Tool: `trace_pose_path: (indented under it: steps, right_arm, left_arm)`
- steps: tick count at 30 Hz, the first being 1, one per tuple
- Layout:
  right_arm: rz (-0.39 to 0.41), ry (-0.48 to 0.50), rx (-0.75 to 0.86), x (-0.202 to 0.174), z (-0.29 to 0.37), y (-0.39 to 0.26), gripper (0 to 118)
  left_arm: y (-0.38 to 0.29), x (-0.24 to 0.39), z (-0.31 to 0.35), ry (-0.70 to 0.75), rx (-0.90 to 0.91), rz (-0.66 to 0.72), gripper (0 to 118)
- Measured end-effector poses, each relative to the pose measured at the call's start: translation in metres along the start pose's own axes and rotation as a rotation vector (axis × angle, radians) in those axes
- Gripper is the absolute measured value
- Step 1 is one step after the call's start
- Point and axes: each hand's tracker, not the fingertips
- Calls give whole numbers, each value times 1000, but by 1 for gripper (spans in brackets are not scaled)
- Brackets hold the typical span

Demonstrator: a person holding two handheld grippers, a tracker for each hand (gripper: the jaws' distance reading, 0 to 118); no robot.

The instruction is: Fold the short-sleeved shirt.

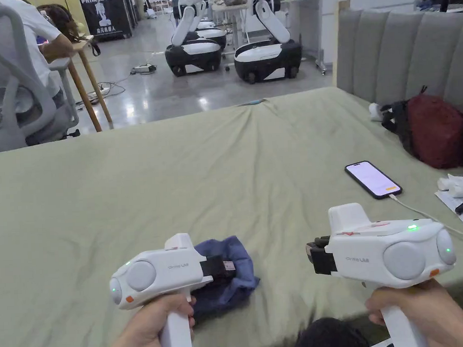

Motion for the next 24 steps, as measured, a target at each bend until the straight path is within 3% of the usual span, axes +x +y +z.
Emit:
trace_pose_path:
  steps: [6,12,16,17,18,21,22,24]
  right_arm:
    - [-25,121,-12,-31,-30,15,0]
    - [-108,334,-129,-72,-104,38,0]
    - [3,199,-223,-84,-143,26,0]
    - [-45,203,-215,-82,-143,24,0]
    - [-98,218,-200,-80,-141,25,0]
    - [-83,221,-207,-79,-140,25,0]
    - [-89,222,-205,-78,-140,25,1]
    - [-106,222,-201,-77,-140,24,1]
  left_arm:
    - [-5,7,3,-3,-5,-34,3]
    - [-3,8,102,1,157,-123,3]
    - [-8,-15,157,31,222,-42,11]
    - [-9,-23,165,30,228,-21,12]
    - [-11,-29,169,36,239,-6,21]
    - [-12,-45,163,109,252,25,113]
    - [-13,-50,154,157,254,45,117]
    - [-12,-62,141,157,264,71,110]
